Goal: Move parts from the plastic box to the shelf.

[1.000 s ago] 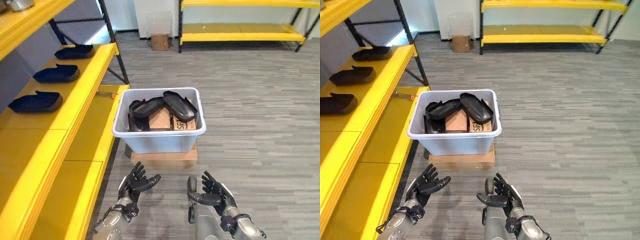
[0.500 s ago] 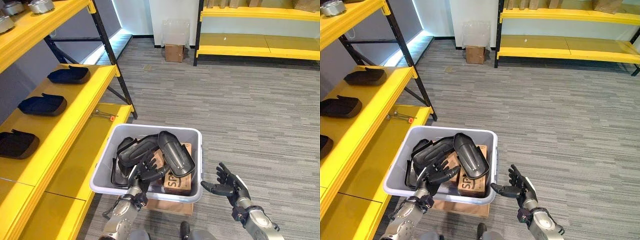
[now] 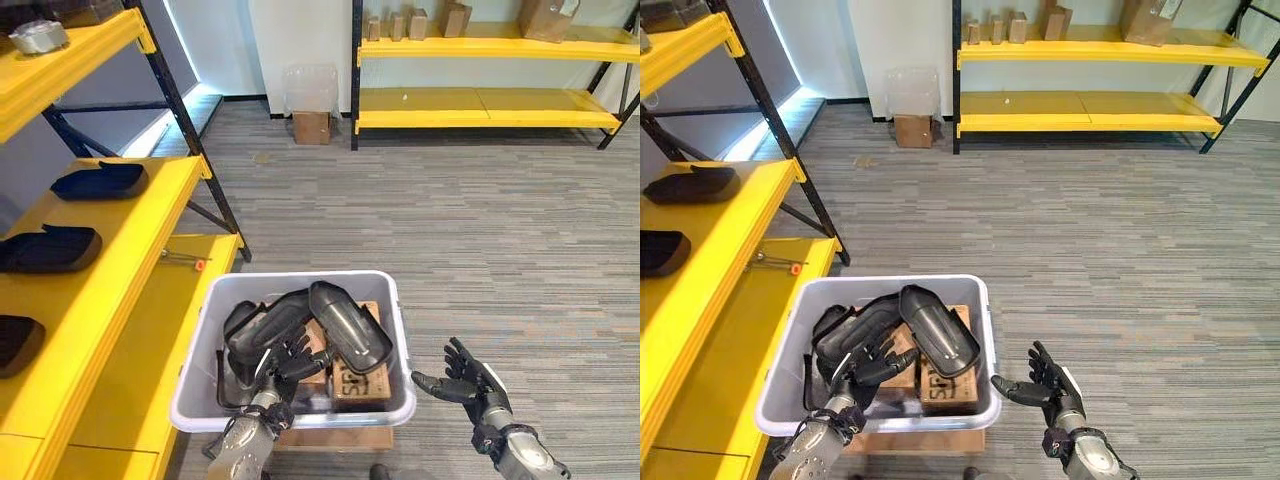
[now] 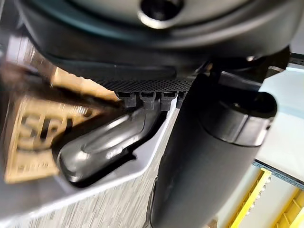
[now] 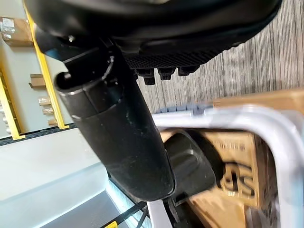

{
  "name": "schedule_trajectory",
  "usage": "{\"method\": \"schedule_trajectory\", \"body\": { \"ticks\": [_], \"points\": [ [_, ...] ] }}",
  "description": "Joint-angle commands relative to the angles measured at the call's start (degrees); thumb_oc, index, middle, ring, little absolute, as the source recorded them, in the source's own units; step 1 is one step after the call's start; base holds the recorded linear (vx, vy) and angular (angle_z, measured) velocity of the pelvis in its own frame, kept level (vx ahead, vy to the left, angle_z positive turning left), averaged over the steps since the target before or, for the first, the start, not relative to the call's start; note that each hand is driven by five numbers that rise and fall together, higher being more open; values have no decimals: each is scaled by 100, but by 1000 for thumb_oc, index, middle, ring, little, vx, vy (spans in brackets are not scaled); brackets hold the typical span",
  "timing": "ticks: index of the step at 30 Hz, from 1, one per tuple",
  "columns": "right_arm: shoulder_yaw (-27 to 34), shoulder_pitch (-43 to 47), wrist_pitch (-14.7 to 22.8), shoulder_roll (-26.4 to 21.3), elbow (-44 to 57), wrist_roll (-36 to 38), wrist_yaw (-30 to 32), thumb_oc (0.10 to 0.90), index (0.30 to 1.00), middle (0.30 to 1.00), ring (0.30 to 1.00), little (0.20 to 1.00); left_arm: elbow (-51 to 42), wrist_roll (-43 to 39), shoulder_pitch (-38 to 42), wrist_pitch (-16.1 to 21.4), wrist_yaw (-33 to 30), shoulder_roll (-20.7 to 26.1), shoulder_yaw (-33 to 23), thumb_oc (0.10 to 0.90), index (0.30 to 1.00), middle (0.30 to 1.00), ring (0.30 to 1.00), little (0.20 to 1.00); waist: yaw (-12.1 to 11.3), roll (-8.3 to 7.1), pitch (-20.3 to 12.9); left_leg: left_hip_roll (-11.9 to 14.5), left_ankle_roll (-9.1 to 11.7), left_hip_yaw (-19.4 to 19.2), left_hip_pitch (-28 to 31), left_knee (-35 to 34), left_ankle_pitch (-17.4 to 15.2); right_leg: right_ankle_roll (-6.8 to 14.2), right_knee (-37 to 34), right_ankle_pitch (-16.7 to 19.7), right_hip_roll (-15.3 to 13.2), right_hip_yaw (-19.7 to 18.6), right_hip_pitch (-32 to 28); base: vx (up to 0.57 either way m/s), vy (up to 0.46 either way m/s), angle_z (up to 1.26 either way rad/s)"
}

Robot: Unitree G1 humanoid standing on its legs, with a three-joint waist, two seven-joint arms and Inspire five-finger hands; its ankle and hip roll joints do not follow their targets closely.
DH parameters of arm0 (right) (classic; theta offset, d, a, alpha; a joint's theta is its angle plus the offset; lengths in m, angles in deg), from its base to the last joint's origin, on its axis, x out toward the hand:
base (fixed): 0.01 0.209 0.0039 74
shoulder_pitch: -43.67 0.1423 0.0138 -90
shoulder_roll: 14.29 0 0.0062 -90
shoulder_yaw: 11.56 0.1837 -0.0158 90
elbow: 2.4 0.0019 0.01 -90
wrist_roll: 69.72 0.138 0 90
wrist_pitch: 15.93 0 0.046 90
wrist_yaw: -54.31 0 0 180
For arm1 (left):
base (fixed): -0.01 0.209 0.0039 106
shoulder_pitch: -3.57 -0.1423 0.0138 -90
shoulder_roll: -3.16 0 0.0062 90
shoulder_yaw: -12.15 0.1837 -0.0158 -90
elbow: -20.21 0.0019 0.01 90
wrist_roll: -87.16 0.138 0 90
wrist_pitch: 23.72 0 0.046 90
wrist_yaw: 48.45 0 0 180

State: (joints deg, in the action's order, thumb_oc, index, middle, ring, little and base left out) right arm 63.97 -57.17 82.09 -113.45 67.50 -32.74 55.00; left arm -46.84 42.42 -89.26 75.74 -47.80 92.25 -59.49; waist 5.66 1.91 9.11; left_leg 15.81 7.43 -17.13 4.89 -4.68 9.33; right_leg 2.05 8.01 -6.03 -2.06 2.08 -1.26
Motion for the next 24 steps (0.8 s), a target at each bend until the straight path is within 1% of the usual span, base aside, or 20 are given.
{"method": "schedule_trajectory", "body": {
  "ticks": [1, 2, 3, 4, 5, 9, 10, 13, 14, 15, 18, 20, 24],
  "points": [
    [170, 162, 409, 40, 742, 2, -143, 900, 1000, 1000, 1000, 1000, -714, 28, 146, 444, 200, 271, -148, 900, 1000, 1000, 1000, 1000, -237, -273, -357, -33, 68, 30, -175, 532, -368, 528, -299, 299, -1142, 118, -110, 76, 167, -6],
    [171, 161, 408, 43, 743, 1, -143, 900, 1000, 1000, 1000, 1000, -713, 28, 147, 445, 200, 273, -146, 900, 1000, 1000, 1000, 1000, -244, -283, -358, -46, 61, 23, -175, 541, -379, 536, -300, 299, -1156, 111, -110, 100, 259, -5],
    [169, 198, 399, 127, 736, 27, -117, 900, 1000, 1000, 1000, 1000, -729, 43, 184, 448, 149, 333, -160, 900, 1000, 1000, 1000, 1000, -267, -341, -389, -246, -53, -69, -154, 593, -609, 685, -273, 457, -1344, 13, -34, 59, 181, -16],
    [170, 198, 399, 128, 737, 27, -117, 900, 1000, 1000, 1000, 1000, -729, 43, 184, 447, 149, 335, -160, 900, 1000, 1000, 1000, 1000, -278, -347, -392, -252, -57, -81, -155, 597, -615, 689, -268, 456, -1350, 0, -23, 111, 333, -35],
    [133, 237, 377, 202, 732, -25, -120, 900, 1000, 1000, 1000, 1000, -725, 58, 209, 449, 125, 378, -189, 900, 1000, 1000, 1000, 1000, -294, -397, -408, -420, -189, -165, -137, 633, -815, 825, -209, 616, -1498, -87, 107, 53, 162, -41],
    [123, 260, 378, 233, 734, -40, -115, 900, 1000, 1000, 1000, 1000, -729, 82, 241, 460, 102, 397, -190, 900, 1000, 1000, 1000, 1000, -305, -422, -410, -523, -255, -228, -109, 628, -905, 908, -176, 744, -1583, -142, 192, 50, 125, -22],
    [129, 292, 385, 260, 720, -42, -94, 900, 1000, 1000, 1000, 1000, -747, 97, 259, 460, 95, 407, -181, 900, 1000, 1000, 1000, 1000, -298, -452, -419, -628, -312, -257, -77, 622, -989, 969, -162, 944, -1663, -152, 229, 71, 97, -12],
    [150, 327, 403, 279, 771, -83, -68, 900, 1000, 1000, 1000, 1000, -693, 108, 311, 455, 94, 399, -148, 900, 1000, 1000, 1000, 1000, -295, -474, -441, -718, -368, -305, -50, 586, -1053, 1035, -168, 1141, -1736, -153, 286, 83, 85, -10],
    [133, 371, 424, 268, 790, -110, -61, 900, 1000, 1000, 1000, 1000, -700, 116, 335, 453, 87, 410, -132, 900, 1000, 1000, 1000, 1000, -305, -477, -455, -731, -362, -385, -5, 536, -1052, 1060, -165, 1255, -1760, -54, 322, 66, 43, -9],
    [133, 372, 425, 268, 790, -110, -61, 900, 1000, 1000, 1000, 1000, -699, 116, 336, 453, 87, 410, -132, 900, 1000, 1000, 1000, 1000, -308, -477, -455, -732, -362, -388, -1, 530, -1049, 1060, -167, 1257, -1760, -56, 321, 51, 30, -7],
    [102, 458, 436, 257, 829, -179, -60, 900, 1000, 1000, 1000, 1000, -688, 120, 367, 447, 91, 434, -137, 900, 1000, 1000, 1000, 1000, -337, -477, -441, -734, -337, -474, 72, 409, -1009, 1087, -139, 1421, -1794, 219, 387, 34, -1, -7],
    [91, 458, 441, 229, 885, -193, -76, 900, 1000, 1000, 1000, 1000, -680, 121, 361, 442, 94, 437, -130, 900, 1000, 1000, 1000, 1000, -326, -470, -449, -702, -300, -450, 74, 384, -964, 1088, -147, 1392, -1770, 250, 374, 50, -25, -1],
    [121, 458, 464, 131, 1030, -296, -83, 900, 1000, 1000, 1000, 1000, -636, 163, 307, 402, 131, 413, -159, 900, 1000, 1000, 1000, 1000, -348, -483, -506, -651, -205, -380, 115, 276, -833, 1049, -313, 1277, -1762, 432, 243, 55, -40, 3]
  ]
}}
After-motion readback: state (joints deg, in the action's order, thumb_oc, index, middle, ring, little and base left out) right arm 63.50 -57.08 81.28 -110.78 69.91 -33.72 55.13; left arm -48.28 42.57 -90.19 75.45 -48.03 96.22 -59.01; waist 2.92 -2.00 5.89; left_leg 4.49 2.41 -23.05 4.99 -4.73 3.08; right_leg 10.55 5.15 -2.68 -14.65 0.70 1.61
